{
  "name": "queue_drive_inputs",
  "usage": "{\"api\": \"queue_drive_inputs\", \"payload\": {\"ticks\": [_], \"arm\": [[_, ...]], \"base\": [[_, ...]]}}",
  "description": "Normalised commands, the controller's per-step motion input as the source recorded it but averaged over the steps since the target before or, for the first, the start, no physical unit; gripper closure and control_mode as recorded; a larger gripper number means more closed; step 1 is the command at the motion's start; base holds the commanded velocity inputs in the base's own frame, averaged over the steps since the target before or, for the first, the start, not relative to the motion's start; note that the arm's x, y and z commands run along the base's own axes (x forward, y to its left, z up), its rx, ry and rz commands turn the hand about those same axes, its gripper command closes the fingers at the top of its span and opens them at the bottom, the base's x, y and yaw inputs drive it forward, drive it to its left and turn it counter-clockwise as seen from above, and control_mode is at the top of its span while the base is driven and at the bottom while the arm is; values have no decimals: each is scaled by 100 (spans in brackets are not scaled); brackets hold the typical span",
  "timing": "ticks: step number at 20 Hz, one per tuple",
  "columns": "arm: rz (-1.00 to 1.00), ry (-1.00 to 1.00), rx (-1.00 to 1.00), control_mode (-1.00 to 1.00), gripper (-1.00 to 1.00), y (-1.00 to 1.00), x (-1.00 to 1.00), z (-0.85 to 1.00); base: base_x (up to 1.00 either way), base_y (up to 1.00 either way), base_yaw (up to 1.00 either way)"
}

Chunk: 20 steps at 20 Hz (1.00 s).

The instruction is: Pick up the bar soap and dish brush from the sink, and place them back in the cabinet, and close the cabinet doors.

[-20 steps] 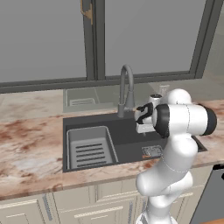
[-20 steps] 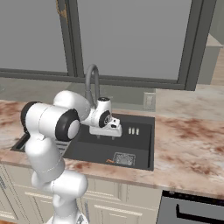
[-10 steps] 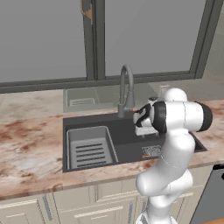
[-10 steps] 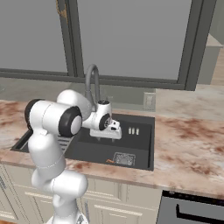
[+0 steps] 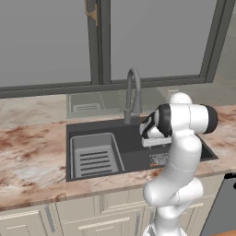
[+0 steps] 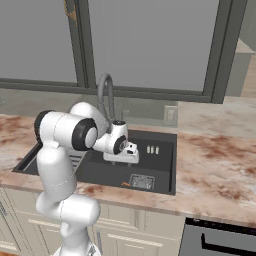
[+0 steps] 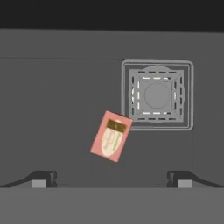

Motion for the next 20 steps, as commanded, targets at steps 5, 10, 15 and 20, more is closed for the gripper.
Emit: {"api": "queue_drive_inputs", "payload": {"ticks": [5,10,15,20], "arm": [[0,0,0,-100,-100,0,0,-31],[0,0,0,-100,-100,0,0,-31],[0,0,0,-100,-100,0,0,-31],[0,0,0,-100,-100,0,2,-31]], "base": [[0,0,0],[0,0,0],[0,0,0],[0,0,0]]}}
